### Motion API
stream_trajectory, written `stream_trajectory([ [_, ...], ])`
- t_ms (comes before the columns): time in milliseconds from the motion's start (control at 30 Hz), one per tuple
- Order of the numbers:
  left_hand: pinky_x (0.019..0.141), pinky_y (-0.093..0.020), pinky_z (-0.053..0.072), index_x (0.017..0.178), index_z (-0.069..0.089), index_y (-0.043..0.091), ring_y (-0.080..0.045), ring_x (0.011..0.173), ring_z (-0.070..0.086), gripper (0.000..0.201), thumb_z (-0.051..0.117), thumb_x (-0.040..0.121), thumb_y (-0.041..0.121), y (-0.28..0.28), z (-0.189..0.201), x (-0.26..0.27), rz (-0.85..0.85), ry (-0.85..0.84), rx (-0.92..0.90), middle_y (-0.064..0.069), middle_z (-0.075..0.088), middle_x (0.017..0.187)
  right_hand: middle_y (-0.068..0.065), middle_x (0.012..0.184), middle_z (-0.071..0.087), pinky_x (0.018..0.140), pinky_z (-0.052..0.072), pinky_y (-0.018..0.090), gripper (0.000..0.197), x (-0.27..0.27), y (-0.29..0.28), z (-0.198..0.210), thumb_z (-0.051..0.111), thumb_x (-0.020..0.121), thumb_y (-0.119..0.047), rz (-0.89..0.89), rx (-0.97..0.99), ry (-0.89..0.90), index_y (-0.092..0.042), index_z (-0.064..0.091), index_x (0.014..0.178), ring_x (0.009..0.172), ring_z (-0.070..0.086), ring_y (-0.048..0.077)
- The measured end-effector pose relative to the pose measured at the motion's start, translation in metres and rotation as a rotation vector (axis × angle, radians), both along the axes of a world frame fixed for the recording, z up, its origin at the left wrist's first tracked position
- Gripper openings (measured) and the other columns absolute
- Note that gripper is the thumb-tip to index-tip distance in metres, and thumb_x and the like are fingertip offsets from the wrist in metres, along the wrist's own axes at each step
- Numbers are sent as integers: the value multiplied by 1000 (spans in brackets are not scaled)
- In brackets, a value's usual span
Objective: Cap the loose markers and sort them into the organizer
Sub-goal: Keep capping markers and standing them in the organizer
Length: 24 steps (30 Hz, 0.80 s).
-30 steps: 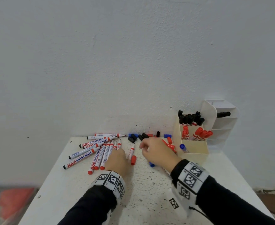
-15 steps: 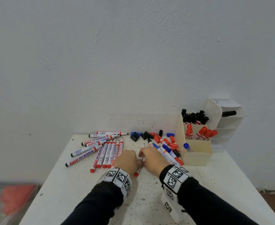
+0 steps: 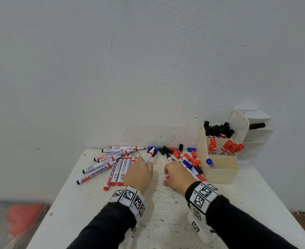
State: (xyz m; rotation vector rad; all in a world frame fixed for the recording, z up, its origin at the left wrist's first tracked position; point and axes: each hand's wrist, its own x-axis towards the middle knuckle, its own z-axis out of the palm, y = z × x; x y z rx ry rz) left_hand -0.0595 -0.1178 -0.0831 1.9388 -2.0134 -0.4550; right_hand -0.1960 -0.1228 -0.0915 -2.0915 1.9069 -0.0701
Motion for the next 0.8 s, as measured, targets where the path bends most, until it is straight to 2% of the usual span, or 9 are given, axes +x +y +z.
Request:
stream_trajectory([
  [67, 66, -27, 45, 121, 40, 7, -19, 80, 53, 28, 36, 98, 23, 4, 3, 5, -40, -24, -54, -7, 49, 98, 8, 129, 46, 98, 44, 33, 41, -1, 0, -1, 66, 83, -29, 4, 13, 10, -12, 55, 120, 116, 47, 22],
  [167, 62, -26, 45, 119, 42, 18, -12, 73, 53, 34, 24, 100, 39, 4, 4, 14, -54, -49, -65, 1, 56, 90, 9, 129, 46, 97, 45, 31, 38, -1, 1, 1, 65, 85, -27, 25, 22, -10, -12, 55, 118, 113, 50, 22],
  [233, 70, -29, 49, 121, 42, 21, -12, 77, 55, 36, 21, 99, 42, 5, 5, 18, -51, -66, -74, 4, 57, 90, 8, 126, 50, 94, 47, 30, 32, -2, 2, 1, 63, 86, -24, 35, 24, -35, -12, 57, 115, 109, 53, 21],
  [333, 94, -42, 45, 128, 39, 25, -16, 102, 56, 36, 22, 100, 40, 12, 5, 23, -53, -97, -59, 4, 57, 113, 3, 118, 57, 90, 48, 28, 25, -5, 7, -2, 60, 88, -22, 51, -51, -98, -16, 58, 112, 104, 55, 17],
  [400, 99, -44, 42, 130, 38, 26, -17, 110, 54, 37, 21, 100, 40, 13, 0, 24, -63, -124, -41, 4, 54, 122, 1, 116, 56, 90, 47, 25, 22, -6, 9, -4, 57, 90, -20, 39, -148, -177, -17, 58, 113, 102, 54, 14],
  [467, 93, -40, 45, 130, 39, 25, -16, 103, 56, 38, 20, 100, 40, 15, -5, 22, -83, -114, -21, 2, 57, 116, 3, 115, 55, 89, 45, 22, 20, -7, 8, -3, 54, 92, -17, -42, -231, -331, -14, 58, 111, 99, 53, 12],
  [567, 69, -25, 42, 125, 41, 21, -11, 79, 52, 38, 18, 101, 38, 18, -9, 20, -109, -101, -36, 3, 55, 92, 4, 103, 56, 86, 50, 28, 13, -10, 6, 2, 60, 88, -12, -204, -335, -604, -11, 57, 101, 92, 57, 16],
  [700, 69, -26, 43, 121, 43, 20, -11, 73, 49, 37, 18, 101, 39, 17, -10, 21, -109, -111, -61, 6, 50, 85, -8, 80, 55, 68, 44, 12, 13, -11, 10, 8, 59, 88, -8, -242, -400, -796, -13, 51, 97, 78, 56, 8],
  [800, 68, -25, 42, 120, 44, 21, -10, 74, 48, 36, 19, 100, 39, 18, -9, 21, -129, -116, -74, 7, 49, 85, -11, 82, 58, 66, 45, 8, 15, -8, 12, 8, 59, 89, -9, -243, -424, -926, -15, 52, 101, 80, 56, 0],
])
